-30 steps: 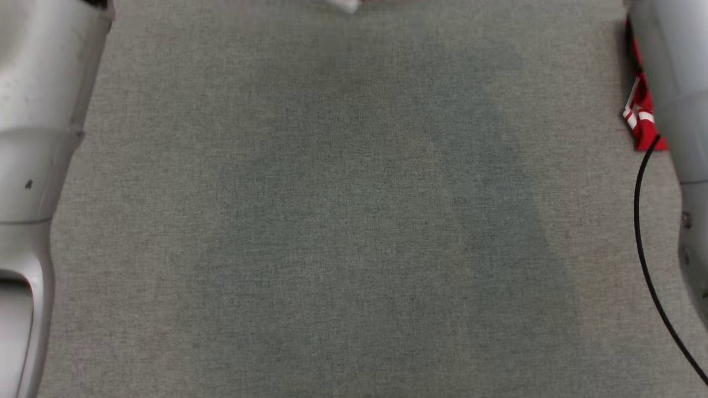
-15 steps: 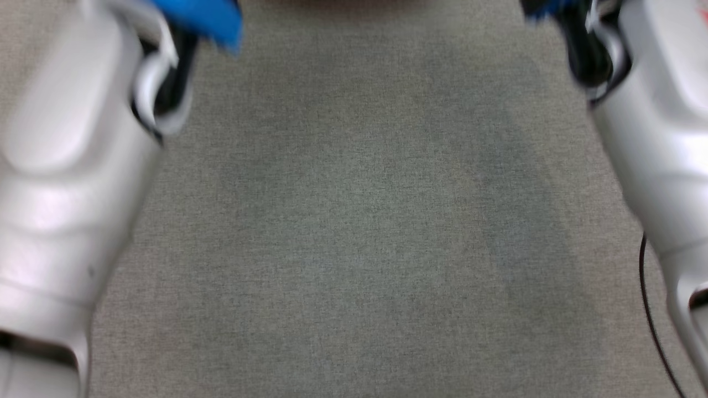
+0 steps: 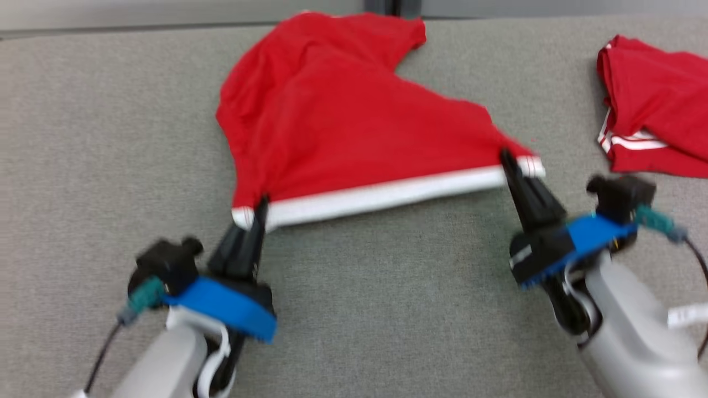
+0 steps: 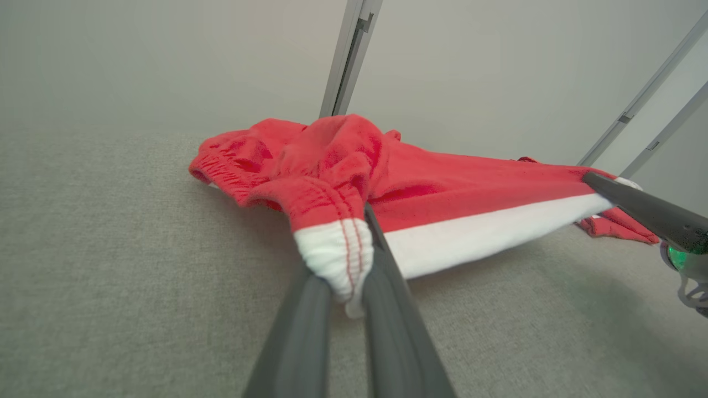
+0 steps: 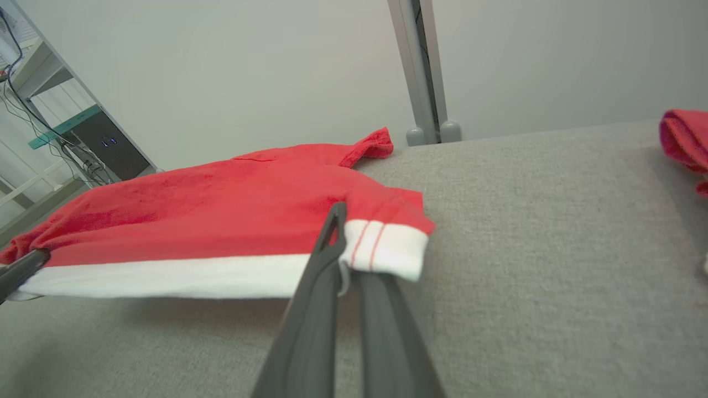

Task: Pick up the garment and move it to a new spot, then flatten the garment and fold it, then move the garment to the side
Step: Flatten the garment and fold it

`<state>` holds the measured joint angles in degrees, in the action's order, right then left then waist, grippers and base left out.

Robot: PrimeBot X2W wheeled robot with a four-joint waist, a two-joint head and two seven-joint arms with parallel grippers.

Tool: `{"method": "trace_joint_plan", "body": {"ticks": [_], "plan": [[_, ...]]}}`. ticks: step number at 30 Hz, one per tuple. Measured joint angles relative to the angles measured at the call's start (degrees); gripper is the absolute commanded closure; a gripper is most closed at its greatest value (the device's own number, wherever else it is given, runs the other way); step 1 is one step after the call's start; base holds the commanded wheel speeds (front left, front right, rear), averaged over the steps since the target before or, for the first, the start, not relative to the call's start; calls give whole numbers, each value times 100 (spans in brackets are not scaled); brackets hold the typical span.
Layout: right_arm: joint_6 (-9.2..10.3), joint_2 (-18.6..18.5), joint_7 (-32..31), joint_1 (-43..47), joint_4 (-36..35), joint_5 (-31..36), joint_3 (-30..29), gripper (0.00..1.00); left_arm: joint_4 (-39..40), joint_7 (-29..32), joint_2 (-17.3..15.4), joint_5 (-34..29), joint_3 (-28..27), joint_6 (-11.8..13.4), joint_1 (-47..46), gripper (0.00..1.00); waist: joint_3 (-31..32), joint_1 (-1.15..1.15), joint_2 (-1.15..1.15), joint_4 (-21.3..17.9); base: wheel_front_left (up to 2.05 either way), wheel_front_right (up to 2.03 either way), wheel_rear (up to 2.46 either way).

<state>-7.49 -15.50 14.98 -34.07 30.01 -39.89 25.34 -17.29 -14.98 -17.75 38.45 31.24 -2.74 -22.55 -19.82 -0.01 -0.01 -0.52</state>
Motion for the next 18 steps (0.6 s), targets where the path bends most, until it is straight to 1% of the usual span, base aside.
{"method": "trace_joint_plan", "body": {"ticks": [5, 9, 14, 18], "plan": [[-2, -130, -1, 1219, -513, -91, -211, 100, 411, 0, 26, -221, -29, 116, 910, 100, 329, 0, 0, 108, 0, 0, 0], [-8, -159, -1, 2095, -853, -14, -459, 100, 697, 1, 73, -225, -75, 145, 1587, 100, 575, 0, 0, 149, 0, 0, 0], [-9, -46, -92, 3057, -1351, 43, -880, 100, 973, 2, 79, -256, -11, 174, 2174, 100, 747, 0, -1, 188, 0, 0, 0], [-9, 140, -241, 3328, -1711, 209, -1189, 100, 1125, 1, 64, -265, -68, 193, 2265, 100, 787, 1, -1, 185, 0, 0, 0]]}}
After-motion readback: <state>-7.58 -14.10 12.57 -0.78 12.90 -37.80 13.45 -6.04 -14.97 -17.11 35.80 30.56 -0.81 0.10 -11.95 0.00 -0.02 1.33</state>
